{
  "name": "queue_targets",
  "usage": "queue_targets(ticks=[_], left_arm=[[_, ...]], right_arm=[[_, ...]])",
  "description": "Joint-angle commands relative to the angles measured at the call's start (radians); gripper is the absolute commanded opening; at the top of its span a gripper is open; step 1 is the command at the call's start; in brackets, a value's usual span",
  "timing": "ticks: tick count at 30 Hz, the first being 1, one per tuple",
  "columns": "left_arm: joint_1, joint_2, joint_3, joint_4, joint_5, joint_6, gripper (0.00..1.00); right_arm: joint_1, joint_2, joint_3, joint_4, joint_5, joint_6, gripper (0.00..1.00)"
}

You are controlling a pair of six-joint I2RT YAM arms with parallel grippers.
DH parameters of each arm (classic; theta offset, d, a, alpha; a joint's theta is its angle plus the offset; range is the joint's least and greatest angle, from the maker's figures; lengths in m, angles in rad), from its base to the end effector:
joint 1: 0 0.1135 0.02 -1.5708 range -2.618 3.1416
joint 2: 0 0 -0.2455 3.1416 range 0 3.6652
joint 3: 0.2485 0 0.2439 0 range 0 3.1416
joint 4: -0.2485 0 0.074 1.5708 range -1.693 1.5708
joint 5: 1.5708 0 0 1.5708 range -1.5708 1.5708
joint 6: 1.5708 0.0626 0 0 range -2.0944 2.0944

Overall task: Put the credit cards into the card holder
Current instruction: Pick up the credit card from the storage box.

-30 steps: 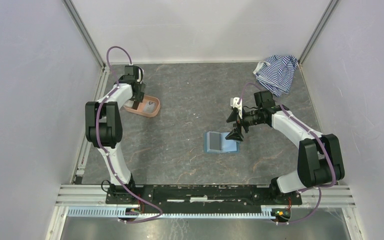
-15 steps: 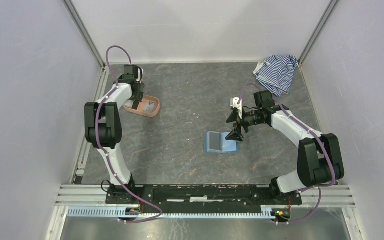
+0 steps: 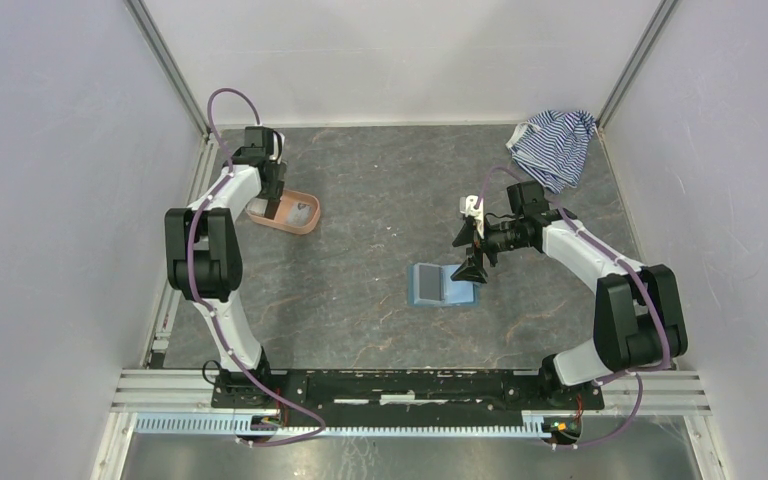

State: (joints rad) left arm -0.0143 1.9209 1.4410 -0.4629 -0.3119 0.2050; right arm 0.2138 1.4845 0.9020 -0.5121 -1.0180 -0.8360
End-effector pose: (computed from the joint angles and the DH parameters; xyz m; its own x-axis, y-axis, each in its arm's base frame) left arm 0.4203 0.0132 0.1801 -0.8261 0.2056 -0.5247 0.0016 0.9319 0.3627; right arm 0.2606 0.1111 0.1832 -0.2168 -0.4457 -0.8685 -0.9747 0.1486 0.1670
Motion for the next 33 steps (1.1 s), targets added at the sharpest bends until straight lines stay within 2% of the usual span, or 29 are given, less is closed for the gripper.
queue_targets(ticks=[1,4,8,10,16,28,33], left_arm=[[0.006,-0.047,0.036,-0.005,0.017,-0.047,0.64],[0.006,-0.045,0.037,-0.012,0.03,-0.051,0.64],[0.005,-0.046,0.03,-0.014,0.057,-0.055,0.81],[0.005,-0.034,0.032,-0.015,0.038,-0.047,0.84],[0.005,0.018,0.055,-0.015,-0.008,-0.036,0.82],[0.005,0.043,0.051,-0.016,0.01,-0.039,0.82],[0.005,0.045,0.05,-0.014,-0.003,-0.034,0.77]], right_arm=[[-0.004,0.006,0.04,-0.009,-0.034,-0.026,0.98],[-0.005,0.007,0.041,-0.012,-0.034,-0.028,0.98],[-0.005,0.007,0.041,-0.014,-0.035,-0.029,0.98],[-0.005,0.008,0.041,-0.016,-0.037,-0.031,0.98],[-0.005,0.011,0.046,-0.025,-0.039,-0.038,0.98],[-0.005,0.014,0.049,-0.035,-0.04,-0.047,0.98],[-0.004,0.014,0.05,-0.036,-0.04,-0.049,0.98]])
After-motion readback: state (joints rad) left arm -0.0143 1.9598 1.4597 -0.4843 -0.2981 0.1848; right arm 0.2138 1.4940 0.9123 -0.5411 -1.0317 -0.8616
